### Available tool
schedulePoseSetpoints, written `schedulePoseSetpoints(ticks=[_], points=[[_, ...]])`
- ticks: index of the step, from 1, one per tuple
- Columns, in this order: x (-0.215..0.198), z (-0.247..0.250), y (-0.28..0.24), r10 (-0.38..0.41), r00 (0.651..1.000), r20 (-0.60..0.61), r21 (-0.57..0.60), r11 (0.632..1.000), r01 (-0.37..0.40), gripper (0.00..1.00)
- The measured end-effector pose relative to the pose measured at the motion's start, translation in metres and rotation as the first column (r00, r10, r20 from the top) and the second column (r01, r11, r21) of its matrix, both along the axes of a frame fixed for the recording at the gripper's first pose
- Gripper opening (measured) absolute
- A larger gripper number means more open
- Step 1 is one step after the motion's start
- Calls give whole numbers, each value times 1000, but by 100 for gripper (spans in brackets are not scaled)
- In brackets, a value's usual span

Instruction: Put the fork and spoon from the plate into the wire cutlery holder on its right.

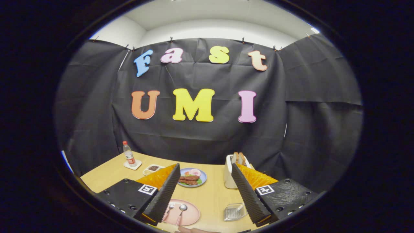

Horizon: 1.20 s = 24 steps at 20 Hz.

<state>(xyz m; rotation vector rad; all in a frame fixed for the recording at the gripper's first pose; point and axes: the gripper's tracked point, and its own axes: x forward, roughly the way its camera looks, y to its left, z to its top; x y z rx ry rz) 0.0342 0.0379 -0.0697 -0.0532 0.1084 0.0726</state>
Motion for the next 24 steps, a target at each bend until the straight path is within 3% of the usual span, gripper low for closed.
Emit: schedulePoseSetpoints(ticks=[8,17,24], points=[[15,-133,40,-5,977,-215,-59,998,-8,95],[19,-294,68,-57,868,-493,-122,993,-4,95],[27,-357,64,-126,791,-599,-118,991,68,76]])
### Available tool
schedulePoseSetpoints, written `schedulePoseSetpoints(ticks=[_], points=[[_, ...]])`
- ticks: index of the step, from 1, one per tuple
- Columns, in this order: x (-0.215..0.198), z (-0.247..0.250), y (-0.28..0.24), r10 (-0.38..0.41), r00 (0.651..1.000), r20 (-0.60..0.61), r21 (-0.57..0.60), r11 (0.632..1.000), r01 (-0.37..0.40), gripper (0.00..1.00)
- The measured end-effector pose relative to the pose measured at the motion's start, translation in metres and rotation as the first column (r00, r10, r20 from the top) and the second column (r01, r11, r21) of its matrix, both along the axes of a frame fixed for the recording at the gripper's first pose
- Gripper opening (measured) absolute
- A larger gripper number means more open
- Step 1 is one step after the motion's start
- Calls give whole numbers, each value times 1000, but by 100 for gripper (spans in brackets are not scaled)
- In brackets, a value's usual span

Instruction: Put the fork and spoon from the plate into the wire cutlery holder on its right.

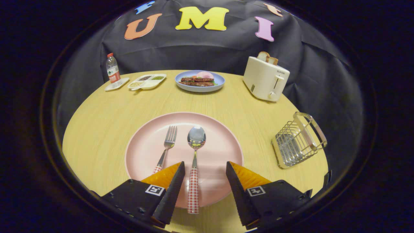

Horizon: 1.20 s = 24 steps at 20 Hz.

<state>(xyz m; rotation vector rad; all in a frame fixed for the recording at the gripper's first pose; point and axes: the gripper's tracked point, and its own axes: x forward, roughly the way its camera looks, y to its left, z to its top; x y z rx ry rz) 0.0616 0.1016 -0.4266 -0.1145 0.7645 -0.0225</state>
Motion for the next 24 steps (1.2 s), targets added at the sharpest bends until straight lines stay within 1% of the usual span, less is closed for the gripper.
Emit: schedulePoseSetpoints(ticks=[1,4,8,12,13,16,18,21,24], points=[[2,-4,0,3,1000,-6,3,1000,-3,73],[4,-6,9,22,1000,-12,6,1000,-22,52],[-1,-8,11,16,999,-35,-26,1000,-17,11],[-7,-7,9,10,998,-56,-23,1000,-12,10],[-12,-5,9,18,998,-65,-14,1000,-19,4],[-21,6,1,24,997,-68,-9,1000,-25,3],[-23,26,-3,38,999,-39,-11,999,-39,3],[-33,58,-9,55,998,-27,23,998,-54,3],[-37,93,-33,40,999,11,11,999,-41,3]])
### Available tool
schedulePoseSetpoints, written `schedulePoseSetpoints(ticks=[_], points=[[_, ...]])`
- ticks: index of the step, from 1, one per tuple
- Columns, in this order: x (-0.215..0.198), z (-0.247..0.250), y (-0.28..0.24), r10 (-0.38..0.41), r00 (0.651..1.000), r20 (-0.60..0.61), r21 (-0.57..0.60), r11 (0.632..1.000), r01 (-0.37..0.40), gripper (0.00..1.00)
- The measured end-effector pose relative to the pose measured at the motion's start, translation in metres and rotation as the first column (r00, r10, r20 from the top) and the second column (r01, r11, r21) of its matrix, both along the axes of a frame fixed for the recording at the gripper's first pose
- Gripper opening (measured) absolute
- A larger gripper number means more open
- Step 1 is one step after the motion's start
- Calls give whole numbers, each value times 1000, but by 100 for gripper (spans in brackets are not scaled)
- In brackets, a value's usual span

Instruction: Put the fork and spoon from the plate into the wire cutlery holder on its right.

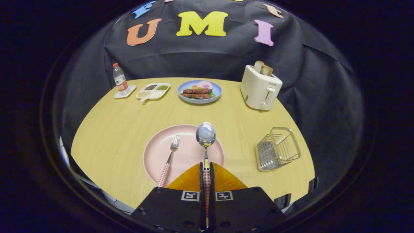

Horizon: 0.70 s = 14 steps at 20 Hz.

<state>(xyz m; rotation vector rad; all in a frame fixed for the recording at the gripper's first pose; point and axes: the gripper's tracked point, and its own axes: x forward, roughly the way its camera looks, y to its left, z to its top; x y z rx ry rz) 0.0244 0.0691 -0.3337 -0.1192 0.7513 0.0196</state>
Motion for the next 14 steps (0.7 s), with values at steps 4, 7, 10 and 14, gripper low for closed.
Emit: schedulePoseSetpoints(ticks=[4,7,10,14], points=[[-4,34,-45,-23,1000,2,-7,1000,23,3],[-4,55,-83,-45,999,-4,-15,999,45,3],[-8,63,-113,-54,998,-33,-27,998,53,3],[-11,67,-140,-64,994,-84,-18,998,62,3]])
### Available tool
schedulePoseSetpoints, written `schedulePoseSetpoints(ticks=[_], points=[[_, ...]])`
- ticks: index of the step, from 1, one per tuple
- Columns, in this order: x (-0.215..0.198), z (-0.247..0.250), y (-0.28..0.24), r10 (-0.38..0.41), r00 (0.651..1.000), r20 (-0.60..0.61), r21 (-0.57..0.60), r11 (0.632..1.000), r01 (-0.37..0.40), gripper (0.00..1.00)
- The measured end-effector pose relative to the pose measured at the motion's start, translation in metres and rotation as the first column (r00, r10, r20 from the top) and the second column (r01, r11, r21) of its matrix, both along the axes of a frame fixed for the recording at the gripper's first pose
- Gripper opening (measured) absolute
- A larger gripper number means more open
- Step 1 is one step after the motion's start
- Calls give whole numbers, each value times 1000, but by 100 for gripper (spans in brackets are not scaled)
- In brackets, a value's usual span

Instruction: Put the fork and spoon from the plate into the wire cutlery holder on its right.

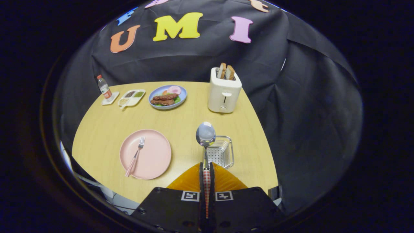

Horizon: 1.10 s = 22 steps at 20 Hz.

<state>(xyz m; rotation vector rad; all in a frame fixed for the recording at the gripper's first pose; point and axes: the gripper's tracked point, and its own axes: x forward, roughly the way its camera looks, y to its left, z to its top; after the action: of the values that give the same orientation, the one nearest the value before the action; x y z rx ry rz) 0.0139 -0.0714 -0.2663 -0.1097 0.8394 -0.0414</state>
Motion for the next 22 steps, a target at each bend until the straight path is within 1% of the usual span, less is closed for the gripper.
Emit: schedulePoseSetpoints(ticks=[5,9,13,17,22], points=[[0,-4,-28,-11,994,-112,27,1000,14,3],[6,-6,-39,26,987,-158,30,999,-21,3],[10,-9,-50,36,977,-208,30,999,-30,3],[8,-13,-53,58,956,-289,21,998,-54,3],[14,-24,-53,55,926,-374,24,999,-49,3]])
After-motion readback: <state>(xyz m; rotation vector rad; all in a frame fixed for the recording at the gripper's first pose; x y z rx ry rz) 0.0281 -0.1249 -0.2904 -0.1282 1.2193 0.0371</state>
